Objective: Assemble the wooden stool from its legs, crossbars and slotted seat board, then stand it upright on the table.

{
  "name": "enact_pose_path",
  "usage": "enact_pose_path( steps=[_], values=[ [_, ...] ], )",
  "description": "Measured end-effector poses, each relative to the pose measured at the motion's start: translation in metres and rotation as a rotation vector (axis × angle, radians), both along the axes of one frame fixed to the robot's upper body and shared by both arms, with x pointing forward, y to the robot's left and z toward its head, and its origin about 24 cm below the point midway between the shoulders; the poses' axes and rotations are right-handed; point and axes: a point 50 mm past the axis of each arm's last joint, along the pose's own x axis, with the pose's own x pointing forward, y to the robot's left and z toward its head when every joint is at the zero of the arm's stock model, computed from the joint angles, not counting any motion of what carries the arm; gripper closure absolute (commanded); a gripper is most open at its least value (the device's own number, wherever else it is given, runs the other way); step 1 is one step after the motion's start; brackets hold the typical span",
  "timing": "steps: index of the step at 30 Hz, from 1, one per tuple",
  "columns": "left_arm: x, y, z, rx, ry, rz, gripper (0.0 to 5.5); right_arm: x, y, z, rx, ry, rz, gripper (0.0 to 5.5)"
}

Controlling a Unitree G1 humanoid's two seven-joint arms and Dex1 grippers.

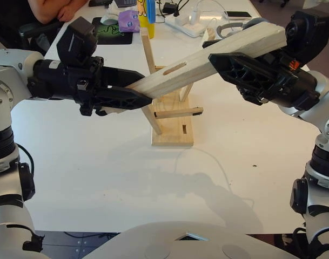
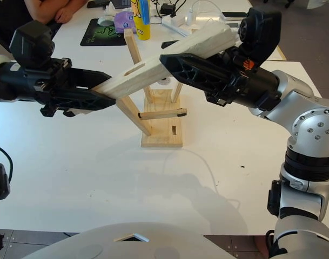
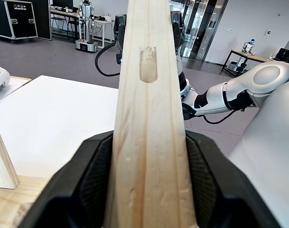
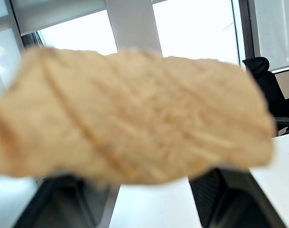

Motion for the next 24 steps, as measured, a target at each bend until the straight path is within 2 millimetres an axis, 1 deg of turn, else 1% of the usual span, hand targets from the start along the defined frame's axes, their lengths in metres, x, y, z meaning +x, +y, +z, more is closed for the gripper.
enact_pose_path(
  steps=[3, 4, 7, 10, 14, 17, 19, 21, 22, 24],
  values=[
    [0.001, -0.001, -0.001, -0.004, -0.009, 0.003, 3.43, 0.000, 0.000, 0.000, 0.003, 0.000, -0.006, 3.43],
    [0.002, -0.001, -0.001, -0.005, -0.012, 0.003, 3.07, 0.000, 0.000, 0.000, 0.004, -0.001, -0.007, 3.43],
    [0.002, -0.001, 0.004, -0.034, -0.056, 0.007, 2.72, 0.001, 0.003, -0.004, -0.024, 0.027, 0.002, 3.43],
    [0.005, -0.001, 0.011, -0.059, -0.101, 0.048, 2.31, 0.001, 0.006, -0.007, -0.036, 0.044, 0.019, 3.44],
    [0.002, 0.001, 0.019, -0.128, -0.090, 0.046, 1.70, -0.004, 0.008, -0.007, -0.042, 0.042, 0.043, 3.44],
    [0.003, 0.011, 0.028, -0.178, -0.106, 0.107, 1.26, -0.013, 0.004, -0.019, -0.089, 0.075, 0.063, 3.44],
    [0.005, 0.021, 0.034, -0.180, -0.153, 0.190, 1.23, -0.020, -0.004, -0.027, -0.142, 0.107, 0.072, 3.44],
    [0.008, 0.027, 0.031, -0.126, -0.227, 0.301, 1.23, -0.027, -0.014, -0.032, -0.187, 0.127, 0.066, 3.44],
    [0.010, 0.027, 0.023, -0.057, -0.281, 0.374, 1.23, -0.030, -0.021, -0.034, -0.221, 0.138, 0.048, 3.44],
    [0.007, 0.024, 0.003, 0.005, -0.303, 0.409, 1.23, -0.034, -0.033, -0.038, -0.266, 0.161, 0.008, 3.44]
  ],
)
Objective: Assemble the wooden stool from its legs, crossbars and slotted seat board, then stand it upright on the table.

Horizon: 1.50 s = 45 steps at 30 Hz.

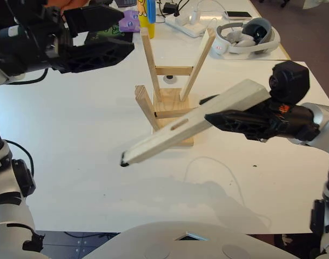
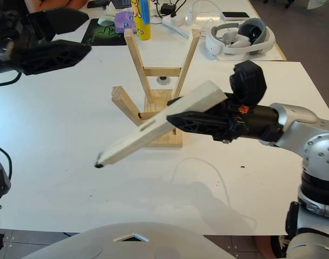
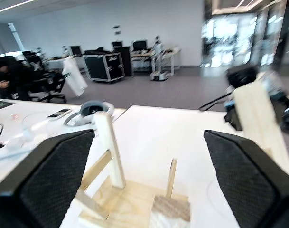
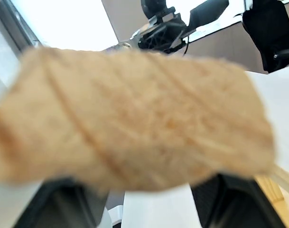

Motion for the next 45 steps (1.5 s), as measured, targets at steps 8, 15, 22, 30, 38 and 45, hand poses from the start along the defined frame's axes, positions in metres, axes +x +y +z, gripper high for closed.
enact_pose_path(
  steps=[8, 15, 22, 30, 38, 45],
  values=[
    [-0.034, 0.065, -0.113, 0.399, 0.404, 0.153, 2.11, -0.007, -0.035, -0.009, -0.109, 0.018, -0.133, 3.44],
    [-0.068, 0.013, -0.171, 0.343, 0.469, -0.017, 3.17, -0.003, -0.071, -0.018, -0.309, 0.027, -0.227, 3.44],
    [-0.068, -0.070, -0.185, 0.198, 0.271, -0.009, 4.27, 0.011, -0.093, -0.015, -0.354, 0.007, -0.297, 3.44],
    [-0.051, -0.118, -0.205, 0.289, 0.138, 0.086, 5.45, 0.024, -0.087, -0.011, -0.333, -0.035, -0.283, 3.44],
    [-0.031, -0.120, -0.222, 0.357, 0.144, 0.205, 5.50, 0.025, -0.085, -0.014, -0.324, -0.024, -0.267, 3.44],
    [-0.028, -0.122, -0.222, 0.428, 0.085, 0.197, 5.50, 0.029, -0.081, -0.010, -0.316, -0.043, -0.252, 3.44]
  ],
)
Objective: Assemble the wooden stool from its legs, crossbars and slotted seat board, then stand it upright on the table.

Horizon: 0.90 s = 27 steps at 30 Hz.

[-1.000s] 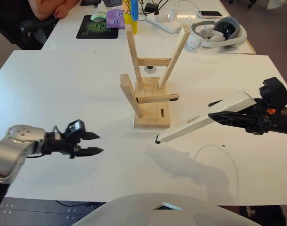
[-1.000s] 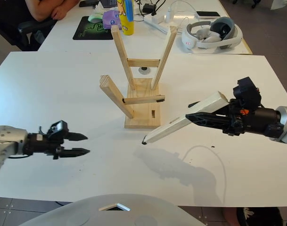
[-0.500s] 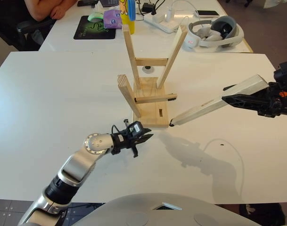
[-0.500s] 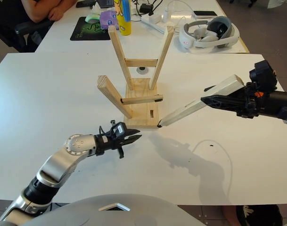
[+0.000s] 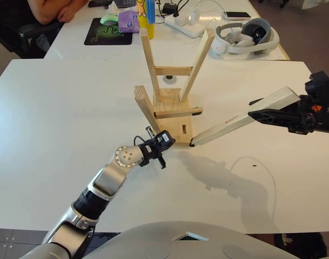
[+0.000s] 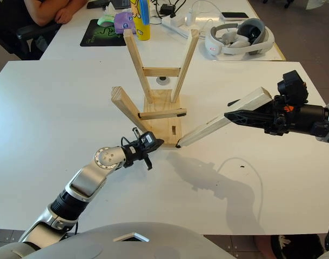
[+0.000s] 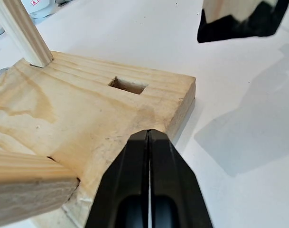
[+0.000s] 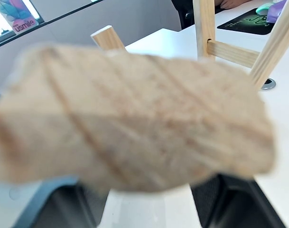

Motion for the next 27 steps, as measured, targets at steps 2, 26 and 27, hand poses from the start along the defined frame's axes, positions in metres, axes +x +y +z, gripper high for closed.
enact_pose_path(
  steps=[2, 26, 27],
  values=[
    [-0.001, 0.003, 0.001, 0.027, -0.009, -0.012, 5.50, 0.001, 0.001, 0.002, 0.003, -0.009, 0.004, 3.44],
    [0.010, 0.050, -0.005, 0.189, 0.018, 0.100, 5.50, 0.007, 0.006, -0.004, 0.007, -0.053, -0.036, 3.44],
    [0.011, 0.052, -0.004, 0.201, 0.009, 0.109, 5.50, 0.009, 0.007, -0.007, 0.021, -0.059, -0.048, 3.44]
  ],
)
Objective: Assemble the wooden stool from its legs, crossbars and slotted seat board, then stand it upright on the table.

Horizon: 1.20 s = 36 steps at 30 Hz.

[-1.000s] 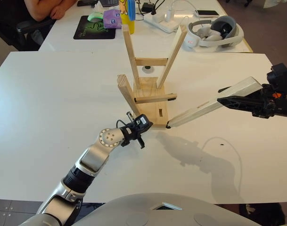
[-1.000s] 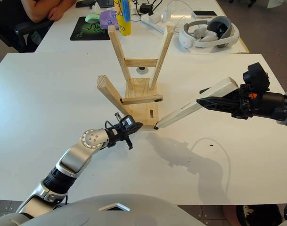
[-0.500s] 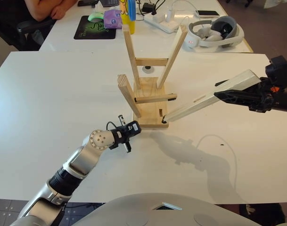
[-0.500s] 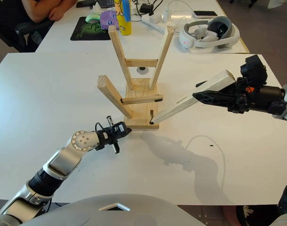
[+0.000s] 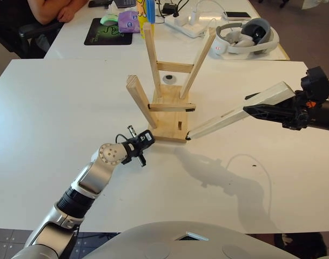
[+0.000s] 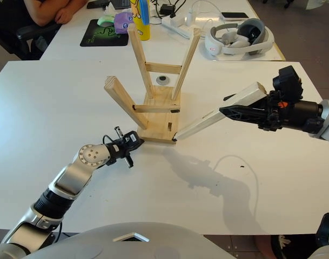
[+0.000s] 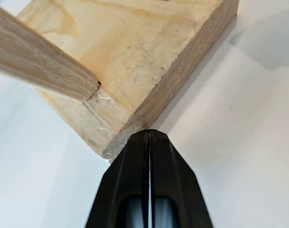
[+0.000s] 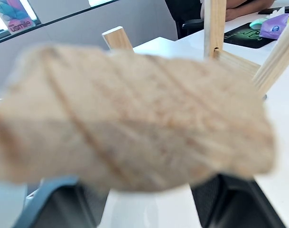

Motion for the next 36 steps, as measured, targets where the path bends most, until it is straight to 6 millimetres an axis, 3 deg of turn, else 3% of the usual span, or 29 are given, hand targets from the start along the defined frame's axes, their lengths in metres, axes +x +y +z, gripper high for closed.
enact_pose_path(
  steps=[17, 25, 36],
  values=[
    [0.011, 0.011, 0.002, 0.030, -0.005, 0.032, 5.50, 0.037, 0.036, -0.027, -0.098, -0.147, 0.068, 3.44],
    [0.011, 0.009, 0.002, 0.020, -0.001, 0.035, 5.50, 0.055, 0.042, -0.027, -0.135, -0.153, 0.130, 3.44],
    [0.006, 0.002, 0.000, -0.018, 0.004, 0.067, 5.50, 0.067, 0.059, -0.009, -0.305, -0.185, 0.238, 3.45]
  ],
)
